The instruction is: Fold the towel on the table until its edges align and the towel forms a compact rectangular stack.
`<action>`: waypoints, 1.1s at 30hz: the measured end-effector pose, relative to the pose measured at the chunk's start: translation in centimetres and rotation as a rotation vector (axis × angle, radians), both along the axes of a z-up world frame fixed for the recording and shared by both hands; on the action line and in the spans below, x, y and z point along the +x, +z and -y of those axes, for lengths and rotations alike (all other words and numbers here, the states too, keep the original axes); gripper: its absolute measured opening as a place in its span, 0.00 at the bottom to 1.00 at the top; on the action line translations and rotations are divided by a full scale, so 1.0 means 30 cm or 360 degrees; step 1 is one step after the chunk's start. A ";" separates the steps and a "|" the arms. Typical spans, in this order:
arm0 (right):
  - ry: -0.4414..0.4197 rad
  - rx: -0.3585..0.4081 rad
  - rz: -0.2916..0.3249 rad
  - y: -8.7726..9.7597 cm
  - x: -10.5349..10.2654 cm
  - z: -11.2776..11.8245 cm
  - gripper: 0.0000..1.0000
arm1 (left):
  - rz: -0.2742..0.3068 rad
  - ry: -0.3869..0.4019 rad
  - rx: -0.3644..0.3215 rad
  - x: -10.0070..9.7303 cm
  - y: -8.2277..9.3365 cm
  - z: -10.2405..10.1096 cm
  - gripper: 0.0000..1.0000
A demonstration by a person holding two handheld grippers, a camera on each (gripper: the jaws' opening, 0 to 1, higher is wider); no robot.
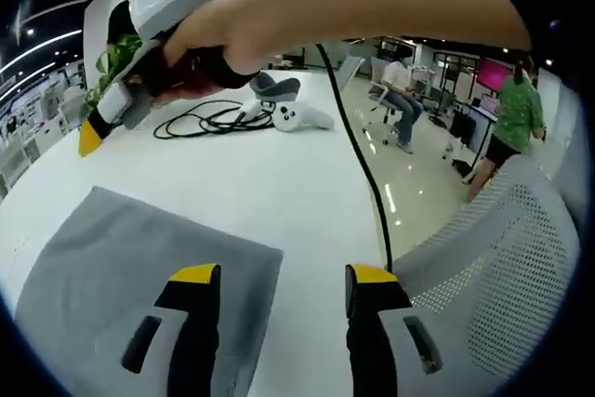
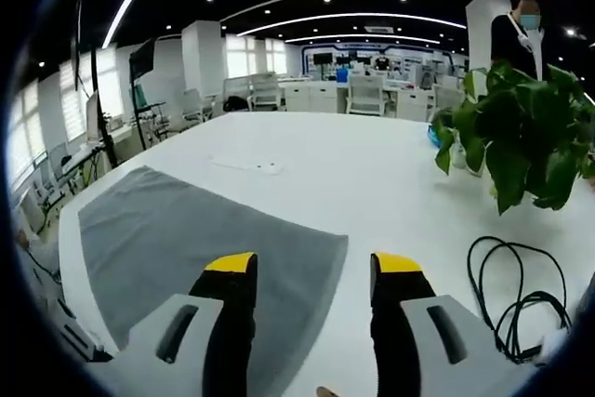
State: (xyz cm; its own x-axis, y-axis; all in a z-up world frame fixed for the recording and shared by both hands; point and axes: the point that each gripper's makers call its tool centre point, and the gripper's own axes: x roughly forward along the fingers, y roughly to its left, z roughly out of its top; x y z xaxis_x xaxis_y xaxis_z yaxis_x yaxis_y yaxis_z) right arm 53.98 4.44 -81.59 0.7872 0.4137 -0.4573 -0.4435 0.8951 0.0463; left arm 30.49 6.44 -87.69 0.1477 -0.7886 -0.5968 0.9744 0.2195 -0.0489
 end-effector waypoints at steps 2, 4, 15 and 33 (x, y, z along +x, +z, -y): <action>0.0010 0.0005 -0.0009 -0.013 0.011 -0.007 0.47 | 0.0004 -0.0007 0.0009 0.005 -0.016 0.012 0.51; 0.0010 0.0004 -0.0021 -0.030 0.025 -0.011 0.47 | 0.0003 -0.0008 0.0011 0.014 -0.023 0.020 0.49; -0.0010 0.0029 -0.0054 -0.095 0.108 -0.023 0.44 | -0.0068 0.0002 -0.0054 0.041 -0.067 0.079 0.27; -0.0092 0.0121 -0.0104 -0.160 0.145 -0.042 0.38 | 0.0042 -0.0063 -0.0063 0.050 -0.111 0.087 0.18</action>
